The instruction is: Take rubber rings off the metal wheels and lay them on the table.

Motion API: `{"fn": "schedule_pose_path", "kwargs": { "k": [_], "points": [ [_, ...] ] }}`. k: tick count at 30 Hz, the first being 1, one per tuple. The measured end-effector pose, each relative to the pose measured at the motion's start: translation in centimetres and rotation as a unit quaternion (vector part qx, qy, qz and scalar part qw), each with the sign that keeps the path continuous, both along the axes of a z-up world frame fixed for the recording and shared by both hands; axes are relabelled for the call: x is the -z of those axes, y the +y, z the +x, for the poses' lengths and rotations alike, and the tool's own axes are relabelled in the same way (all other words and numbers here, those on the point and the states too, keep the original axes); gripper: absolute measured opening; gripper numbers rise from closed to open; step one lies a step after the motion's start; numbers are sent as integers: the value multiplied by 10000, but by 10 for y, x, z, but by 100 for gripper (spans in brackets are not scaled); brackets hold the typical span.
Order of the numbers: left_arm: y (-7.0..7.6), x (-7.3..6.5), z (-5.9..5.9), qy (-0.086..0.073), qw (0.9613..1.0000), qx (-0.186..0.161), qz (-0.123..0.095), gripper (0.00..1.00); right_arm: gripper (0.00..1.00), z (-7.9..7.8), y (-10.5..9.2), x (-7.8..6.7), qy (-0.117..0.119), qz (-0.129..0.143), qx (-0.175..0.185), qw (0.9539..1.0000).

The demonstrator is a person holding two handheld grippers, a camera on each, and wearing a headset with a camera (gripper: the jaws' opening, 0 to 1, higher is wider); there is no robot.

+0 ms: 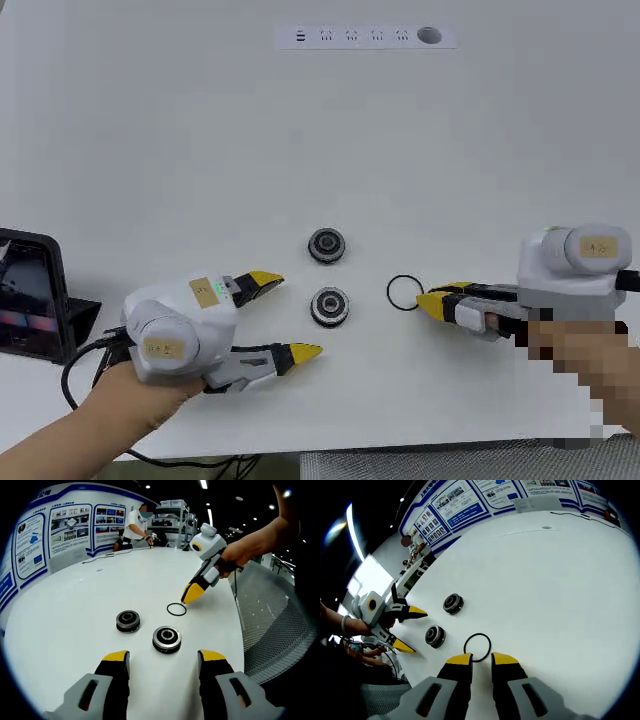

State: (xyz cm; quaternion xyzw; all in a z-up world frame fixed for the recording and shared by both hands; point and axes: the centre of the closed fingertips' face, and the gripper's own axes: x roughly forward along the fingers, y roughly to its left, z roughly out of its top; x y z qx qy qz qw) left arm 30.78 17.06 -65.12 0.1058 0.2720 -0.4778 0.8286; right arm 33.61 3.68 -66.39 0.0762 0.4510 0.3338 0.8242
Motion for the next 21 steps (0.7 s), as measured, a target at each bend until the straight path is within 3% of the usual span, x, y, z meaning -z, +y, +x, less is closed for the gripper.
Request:
{"fn": "schedule_pose_path", "kwargs": {
  "k": [3,9,21],
  "points": [
    [-1,-1,1,-8,10000,2,-13,56,17,3,1,-5,-154,-38,-57,9999],
    [-3,-6,3,-49,10000,15,-65,50,18,5,15,-14,-212,233,-167,9994],
    [-12,-10,6,-23,9999,102,-118,34,18,-7,47,-17,-46,600,-426,9973]
  ]
}}
